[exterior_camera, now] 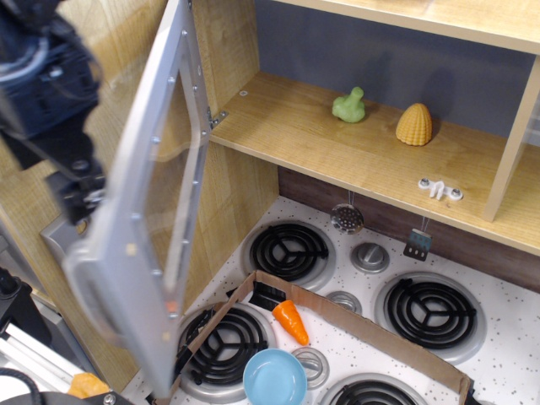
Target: Close microwave
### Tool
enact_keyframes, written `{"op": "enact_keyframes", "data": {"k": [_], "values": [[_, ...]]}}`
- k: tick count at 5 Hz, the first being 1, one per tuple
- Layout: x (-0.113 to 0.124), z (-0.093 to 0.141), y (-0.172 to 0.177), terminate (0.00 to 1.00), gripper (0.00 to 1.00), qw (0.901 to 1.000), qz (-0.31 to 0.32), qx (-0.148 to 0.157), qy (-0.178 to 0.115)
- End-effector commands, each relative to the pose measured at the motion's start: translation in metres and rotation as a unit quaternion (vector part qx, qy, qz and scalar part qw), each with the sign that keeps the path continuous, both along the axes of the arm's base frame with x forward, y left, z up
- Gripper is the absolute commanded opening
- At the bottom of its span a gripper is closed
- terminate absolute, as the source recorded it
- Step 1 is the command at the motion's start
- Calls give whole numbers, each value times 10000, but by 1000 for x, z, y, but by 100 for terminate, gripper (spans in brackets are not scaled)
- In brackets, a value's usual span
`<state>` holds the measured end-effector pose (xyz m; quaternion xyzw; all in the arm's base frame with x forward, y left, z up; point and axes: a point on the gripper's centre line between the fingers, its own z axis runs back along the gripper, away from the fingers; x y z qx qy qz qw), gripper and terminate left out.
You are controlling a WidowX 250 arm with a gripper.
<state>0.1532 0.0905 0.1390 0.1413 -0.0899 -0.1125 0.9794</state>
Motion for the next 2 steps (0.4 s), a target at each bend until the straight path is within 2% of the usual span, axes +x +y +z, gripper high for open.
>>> {"op": "enact_keyframes", "data": {"k": [1, 2], "values": [[42, -11, -37, 0, 100, 9963, -247, -628, -536], [59, -20, -59, 0, 100, 9939, -292, -823, -669]]}}
